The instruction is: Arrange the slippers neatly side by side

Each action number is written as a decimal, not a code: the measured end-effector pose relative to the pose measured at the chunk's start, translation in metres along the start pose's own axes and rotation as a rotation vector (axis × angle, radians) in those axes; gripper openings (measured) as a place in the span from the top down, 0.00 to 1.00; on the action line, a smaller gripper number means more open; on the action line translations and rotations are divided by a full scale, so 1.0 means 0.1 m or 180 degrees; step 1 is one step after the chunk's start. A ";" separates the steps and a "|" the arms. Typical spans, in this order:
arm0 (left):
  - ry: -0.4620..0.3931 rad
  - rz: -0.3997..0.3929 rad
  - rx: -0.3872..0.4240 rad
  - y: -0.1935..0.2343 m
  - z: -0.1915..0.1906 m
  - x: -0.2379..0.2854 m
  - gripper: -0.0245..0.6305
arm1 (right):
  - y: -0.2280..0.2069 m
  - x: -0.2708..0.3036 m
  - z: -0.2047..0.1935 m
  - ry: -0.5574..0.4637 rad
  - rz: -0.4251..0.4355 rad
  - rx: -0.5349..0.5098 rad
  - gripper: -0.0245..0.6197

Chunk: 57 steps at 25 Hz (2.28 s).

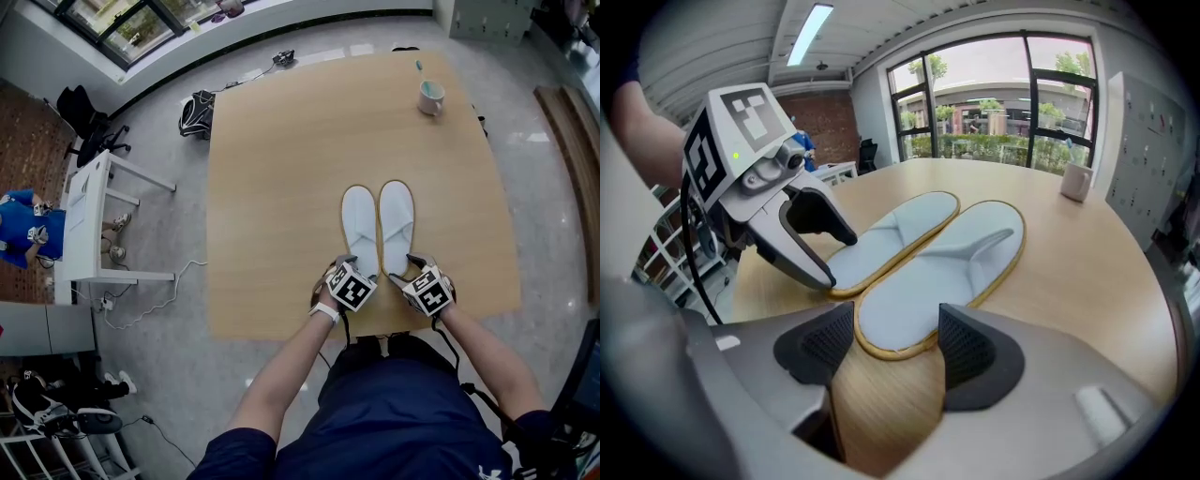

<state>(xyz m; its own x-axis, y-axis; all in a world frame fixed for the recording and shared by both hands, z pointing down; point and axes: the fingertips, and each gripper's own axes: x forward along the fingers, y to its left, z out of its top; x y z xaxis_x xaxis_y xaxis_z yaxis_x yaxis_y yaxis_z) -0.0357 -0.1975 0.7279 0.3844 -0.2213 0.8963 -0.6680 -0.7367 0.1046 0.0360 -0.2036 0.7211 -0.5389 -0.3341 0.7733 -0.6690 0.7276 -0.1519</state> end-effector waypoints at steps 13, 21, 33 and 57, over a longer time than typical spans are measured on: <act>-0.1129 0.0133 -0.0637 -0.17 0.37 -0.92 0.77 | 0.21 -0.67 0.50 -0.0889 0.0383 0.1036 0.82; -0.1797 -0.0066 -0.0929 -0.43 0.46 -1.64 0.96 | 0.45 -1.28 1.09 -0.1440 0.0599 0.0998 0.95; -0.2942 -0.0287 -0.1184 -0.50 1.17 -2.59 0.96 | 0.43 -1.97 1.64 -0.2016 0.0142 0.0564 0.95; -0.3052 -0.0369 -0.1089 -0.53 1.58 -2.55 0.96 | 0.38 -2.31 1.88 -0.2175 0.0040 0.0109 0.95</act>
<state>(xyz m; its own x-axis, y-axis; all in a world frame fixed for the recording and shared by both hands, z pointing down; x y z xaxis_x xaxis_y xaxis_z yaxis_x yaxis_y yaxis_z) 0.0026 -0.2029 0.4253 0.7057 -0.6887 0.1666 -0.6826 -0.5977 0.4206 0.0391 -0.2113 0.4207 -0.7413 -0.6372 0.2109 -0.6704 0.7182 -0.1865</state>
